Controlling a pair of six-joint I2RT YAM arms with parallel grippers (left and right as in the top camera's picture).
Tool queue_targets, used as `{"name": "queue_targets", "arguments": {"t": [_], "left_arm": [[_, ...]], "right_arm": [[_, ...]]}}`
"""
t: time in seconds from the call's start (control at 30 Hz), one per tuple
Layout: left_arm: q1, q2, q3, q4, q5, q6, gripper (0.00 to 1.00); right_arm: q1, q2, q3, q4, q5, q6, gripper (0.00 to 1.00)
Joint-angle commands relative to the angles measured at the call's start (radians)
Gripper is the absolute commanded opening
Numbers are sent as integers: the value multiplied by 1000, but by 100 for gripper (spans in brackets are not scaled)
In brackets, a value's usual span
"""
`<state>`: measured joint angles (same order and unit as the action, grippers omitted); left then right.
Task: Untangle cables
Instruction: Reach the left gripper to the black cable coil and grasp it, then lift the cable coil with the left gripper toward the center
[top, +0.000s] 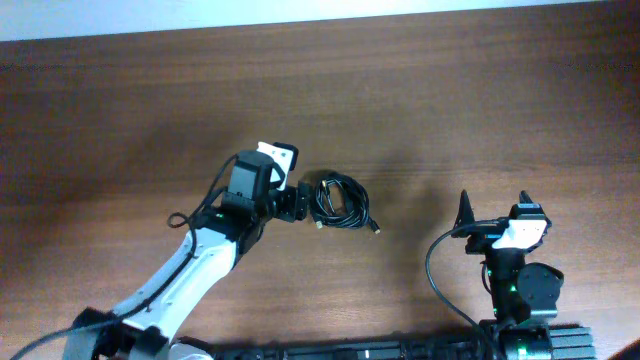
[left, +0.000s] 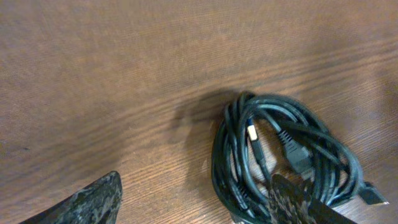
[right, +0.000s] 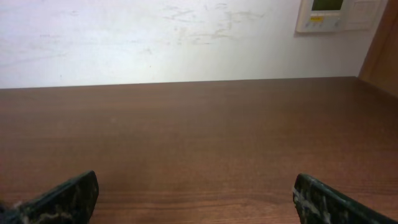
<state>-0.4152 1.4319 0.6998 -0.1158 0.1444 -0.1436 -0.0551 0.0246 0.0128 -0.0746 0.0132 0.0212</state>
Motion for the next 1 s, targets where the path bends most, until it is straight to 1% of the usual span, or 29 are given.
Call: {"name": "queue_targets", "arguments": {"t": [0.0, 0.03, 0.07, 0.1, 0.17, 0.2, 0.27, 0.3, 0.33, 0.37, 0.4, 0.47, 0.5, 0.53, 0.57, 0.6, 0.67, 0.7, 0.73, 0.77, 0.8, 0.83, 0.87, 0.9, 0.97], "left_arm": [[-74, 105, 16, 48, -22, -2, 72], [-98, 126, 16, 61, -23, -1, 76], [-116, 151, 16, 80, -23, 2, 77], [-120, 161, 16, 87, -25, 3, 75], [-119, 174, 15, 57, -104, 2, 60], [-119, 190, 15, 55, -104, 2, 60], [-120, 237, 15, 63, -104, 2, 50], [-120, 255, 15, 62, -109, 2, 36], [-120, 254, 16, 57, -114, 2, 15], [-119, 249, 16, 61, -141, 2, 4], [-119, 225, 24, 24, -251, 2, 0], [-119, 159, 50, -90, -455, 3, 0], [-119, 107, 61, -142, -606, 36, 0], [-119, 61, 61, -158, -697, 94, 0], [-119, 32, 61, -158, -717, 115, 9], [-119, 14, 61, -156, -708, 114, 52], [-119, 14, 60, -167, -592, 111, 75], [-119, 14, 60, -171, -566, 40, 80], [-119, 14, 60, -189, -566, -130, 99], [-119, 14, 60, -229, -561, -337, 99], [-119, 14, 60, -320, -525, -621, 99], [-119, 14, 60, -373, -474, -829, 99], [-119, 14, 60, -369, -426, -908, 99], [-119, 14, 60, -349, -401, -908, 99], [-119, 15, 60, -342, -396, -907, 99]], "right_arm": [[8, -5, -7, -4, -2, -6, 98], [8, -5, -7, -4, -2, -6, 99], [8, -5, -7, -4, -2, -6, 98], [8, -5, -7, -4, -2, -6, 98], [8, -5, -7, -4, -2, -6, 99], [8, -5, -7, -4, -2, -6, 98], [8, -5, -7, -4, -2, -6, 99], [8, -5, -7, -4, -2, -6, 98], [8, -5, -7, -4, -2, -6, 98], [8, -5, -7, -4, -2, -6, 99], [8, -5, -7, -4, -2, -6, 99], [8, -5, -7, -4, -2, -6, 99], [8, -5, -7, -4, -2, -6, 98], [8, -5, -7, -4, -2, -6, 98], [8, -5, -7, -4, -2, -6, 98], [8, -5, -7, -4, -2, -6, 98], [8, -5, -7, -4, -2, -6, 98], [8, -5, -7, -4, -2, -6, 98], [8, -5, -7, -4, -2, -6, 98], [8, -5, -7, -4, -2, -6, 99], [8, -5, -7, -4, -2, -6, 98], [8, -5, -7, -4, -2, -6, 98], [8, -5, -7, -4, -2, -6, 98], [8, -5, -7, -4, -2, -6, 98], [8, -5, -7, -4, -2, -6, 98]]}}
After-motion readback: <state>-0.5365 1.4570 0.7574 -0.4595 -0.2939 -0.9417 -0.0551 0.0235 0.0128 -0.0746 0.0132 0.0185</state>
